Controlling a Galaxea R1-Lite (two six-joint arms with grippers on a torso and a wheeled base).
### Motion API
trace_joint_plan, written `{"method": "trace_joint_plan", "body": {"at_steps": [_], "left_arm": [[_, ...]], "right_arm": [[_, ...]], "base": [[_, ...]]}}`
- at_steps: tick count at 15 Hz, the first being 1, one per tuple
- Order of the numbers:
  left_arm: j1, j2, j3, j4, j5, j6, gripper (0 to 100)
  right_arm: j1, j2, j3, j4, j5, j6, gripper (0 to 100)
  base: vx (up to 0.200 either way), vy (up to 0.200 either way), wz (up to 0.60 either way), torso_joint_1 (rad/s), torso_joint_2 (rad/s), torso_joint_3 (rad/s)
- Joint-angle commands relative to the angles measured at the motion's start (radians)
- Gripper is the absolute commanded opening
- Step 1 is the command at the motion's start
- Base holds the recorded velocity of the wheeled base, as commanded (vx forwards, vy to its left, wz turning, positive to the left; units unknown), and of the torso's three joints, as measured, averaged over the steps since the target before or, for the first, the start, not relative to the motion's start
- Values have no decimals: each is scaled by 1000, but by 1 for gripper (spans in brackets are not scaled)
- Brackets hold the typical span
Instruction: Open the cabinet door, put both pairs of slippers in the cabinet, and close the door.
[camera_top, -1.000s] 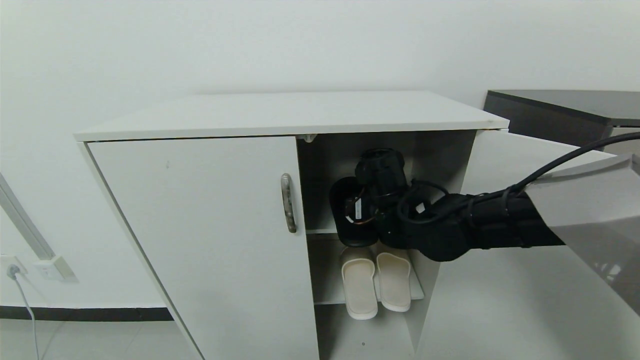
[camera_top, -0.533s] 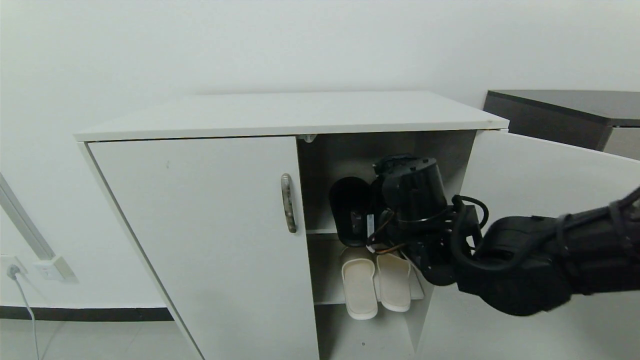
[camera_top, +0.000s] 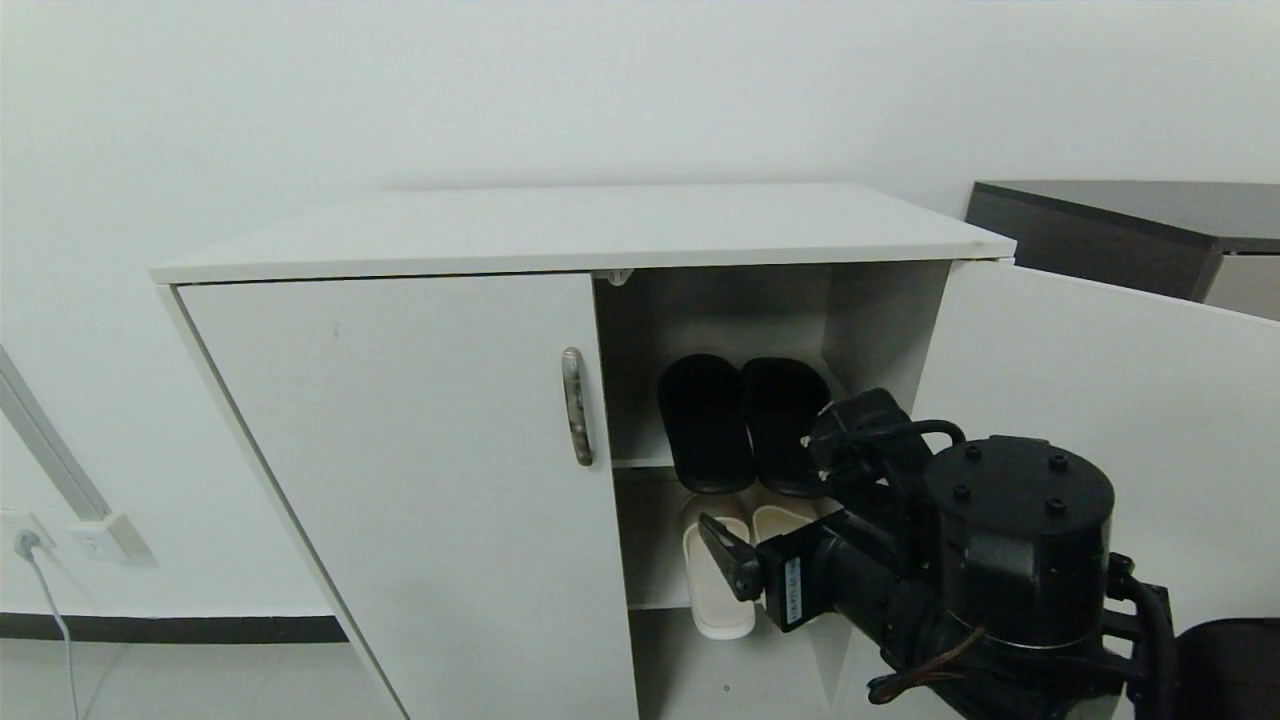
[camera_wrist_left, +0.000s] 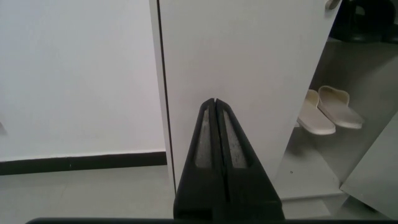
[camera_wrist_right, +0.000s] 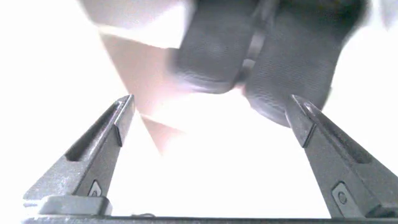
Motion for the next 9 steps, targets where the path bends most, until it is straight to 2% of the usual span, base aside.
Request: {"method": "trace_joint_plan", "body": {"at_steps": [1,3,4,9], "left_arm": [[0,1,0,0,0,0,0],[0,1,0,0,-1,0,0],[0,1,0,0,-1,0,0],[0,1,0,0,-1,1,0]], "right_arm": [[5,1,23,-9,2,1,100],[11,5,26,-20,2,1,100],[12,7,26,-20,2,3,0],[32,2,42,-20,2,1,0]], "base": [[0,0,0,0,0,0],[0,0,0,0,0,0],[0,0,0,0,0,0],[0,0,0,0,0,0]]}}
